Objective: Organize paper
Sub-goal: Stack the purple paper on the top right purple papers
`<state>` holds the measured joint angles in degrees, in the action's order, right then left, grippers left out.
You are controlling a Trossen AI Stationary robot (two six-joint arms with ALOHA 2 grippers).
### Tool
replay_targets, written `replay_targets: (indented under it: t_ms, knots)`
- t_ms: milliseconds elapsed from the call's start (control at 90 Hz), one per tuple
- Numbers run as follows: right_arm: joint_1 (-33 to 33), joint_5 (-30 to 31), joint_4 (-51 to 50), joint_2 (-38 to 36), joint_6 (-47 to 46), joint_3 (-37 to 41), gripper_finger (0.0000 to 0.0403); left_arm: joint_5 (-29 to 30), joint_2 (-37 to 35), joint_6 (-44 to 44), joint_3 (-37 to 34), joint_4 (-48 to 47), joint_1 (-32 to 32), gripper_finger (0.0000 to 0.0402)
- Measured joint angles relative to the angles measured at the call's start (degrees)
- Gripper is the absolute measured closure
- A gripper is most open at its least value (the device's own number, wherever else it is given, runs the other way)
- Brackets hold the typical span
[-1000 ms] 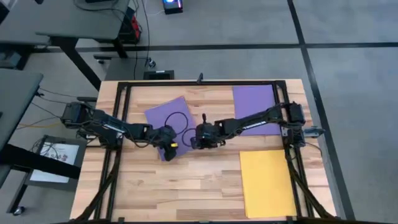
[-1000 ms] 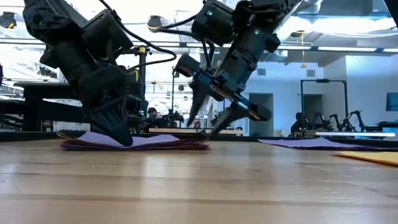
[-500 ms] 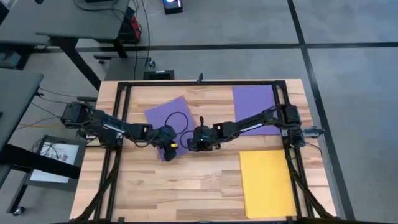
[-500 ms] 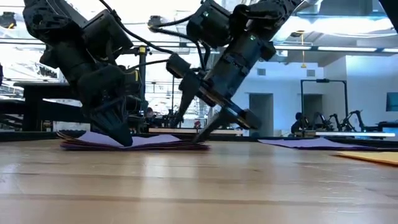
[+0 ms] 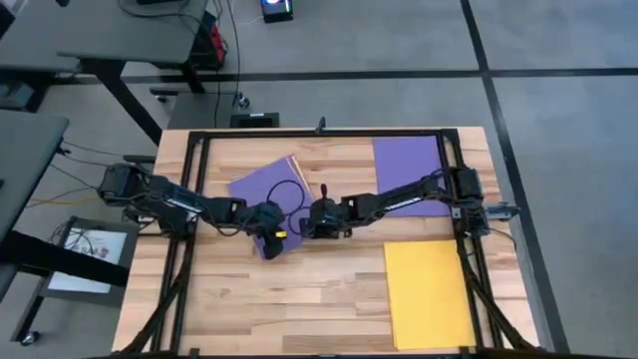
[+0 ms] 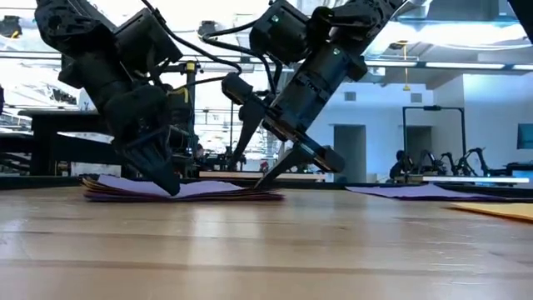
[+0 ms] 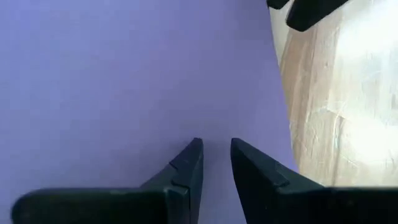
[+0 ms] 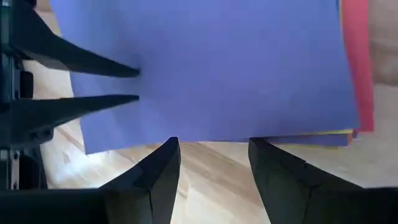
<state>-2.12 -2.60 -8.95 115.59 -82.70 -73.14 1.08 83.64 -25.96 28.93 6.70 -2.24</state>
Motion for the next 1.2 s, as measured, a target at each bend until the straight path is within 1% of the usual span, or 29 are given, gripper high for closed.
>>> replay_targets:
  t_ms: [222,367,489,622,811,944,1078,1200]
  knots:
    - [0.0,2.9,0.0,0.0,0.0,0.0,0.0223,0.0,0.0,0.0,0.0,0.0,0.0,0.0335]
    - [0.1,3.2,0.1,0.0,0.0,0.0,0.0223,0.0,0.0,0.1,0.0,0.0,0.0,0.0335]
    - [0.0,5.7,0.3,0.0,0.8,0.0,0.0223,0.1,0.0,0.3,0.0,0.0,0.0,0.0335]
    - [0.4,7.4,1.6,0.0,5.6,0.0,0.0223,0.1,0.0,1.8,0.0,0.0,0.0,0.0335]
    - [0.7,7.4,6.0,0.0,13.4,0.0,0.0223,0.1,0.0,2.6,0.0,0.1,0.0,0.0335]
    - [0.7,6.7,9.2,0.0,17.3,0.0,0.0223,-0.3,-0.1,2.7,0.1,0.1,0.0,0.0335]
    - [1.2,4.5,9.1,-0.6,23.3,-0.4,0.0223,-2.0,-3.4,2.8,2.6,-5.4,0.0,0.0335]
    - [2.4,0.6,9.0,-0.6,29.4,-1.9,0.0223,-0.2,-7.6,5.1,7.5,-18.3,1.0,0.0335]
